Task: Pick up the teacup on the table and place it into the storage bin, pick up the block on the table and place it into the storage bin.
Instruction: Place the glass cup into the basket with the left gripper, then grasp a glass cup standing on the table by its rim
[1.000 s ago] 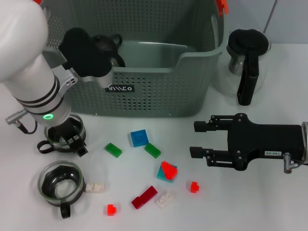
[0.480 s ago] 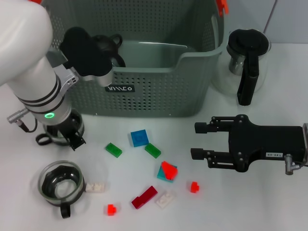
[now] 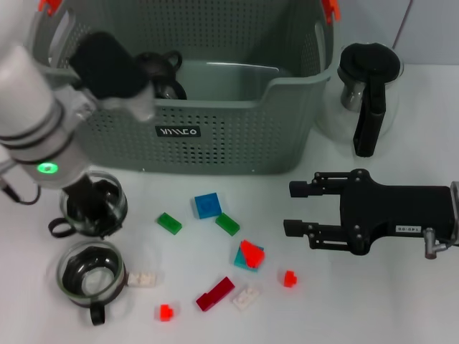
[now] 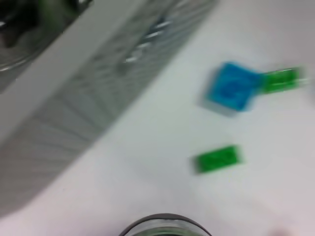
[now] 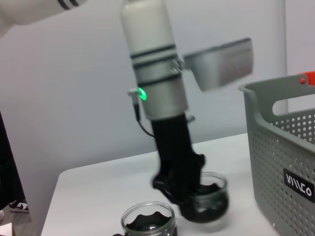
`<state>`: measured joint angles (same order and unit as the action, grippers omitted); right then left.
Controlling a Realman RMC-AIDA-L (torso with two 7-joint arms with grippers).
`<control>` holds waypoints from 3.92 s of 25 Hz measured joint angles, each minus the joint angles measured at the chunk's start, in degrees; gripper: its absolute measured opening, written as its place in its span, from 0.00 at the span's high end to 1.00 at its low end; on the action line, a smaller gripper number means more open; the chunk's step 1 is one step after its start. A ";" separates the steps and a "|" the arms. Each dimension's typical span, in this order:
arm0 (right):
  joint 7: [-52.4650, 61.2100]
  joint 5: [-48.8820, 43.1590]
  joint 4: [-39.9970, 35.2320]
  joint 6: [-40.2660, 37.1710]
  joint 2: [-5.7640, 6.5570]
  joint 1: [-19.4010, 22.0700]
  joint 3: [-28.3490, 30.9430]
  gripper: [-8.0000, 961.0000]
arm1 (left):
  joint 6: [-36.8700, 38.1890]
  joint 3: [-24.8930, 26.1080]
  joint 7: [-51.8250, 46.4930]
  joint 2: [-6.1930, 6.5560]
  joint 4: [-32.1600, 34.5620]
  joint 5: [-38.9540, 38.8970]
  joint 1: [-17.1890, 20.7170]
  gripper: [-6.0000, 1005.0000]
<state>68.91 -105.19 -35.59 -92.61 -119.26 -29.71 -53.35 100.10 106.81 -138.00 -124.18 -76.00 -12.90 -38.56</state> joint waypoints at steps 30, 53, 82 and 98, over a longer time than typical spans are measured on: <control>0.08 -0.10 0.61 -0.54 0.11 -0.25 1.35 0.33 | 1.66 31.14 12.23 12.33 5.56 -56.79 -8.52 0.95; 0.08 0.07 0.79 -0.69 -0.27 -0.29 1.46 0.33 | -41.69 10.18 -4.43 3.85 39.54 -3.76 -32.87 0.95; 0.10 -0.28 1.74 -0.74 -0.27 -0.43 1.40 0.33 | -44.09 10.44 -4.49 1.50 38.36 0.40 -30.62 0.75; 0.08 -0.13 1.96 -2.49 0.54 -0.41 1.42 0.33 | 2.48 32.66 15.31 3.95 -13.48 -43.06 0.61 0.39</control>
<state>68.99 -105.32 -33.64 -95.11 -118.73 -30.11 -51.93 102.58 139.47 -122.69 -120.23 -89.48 -55.97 -37.94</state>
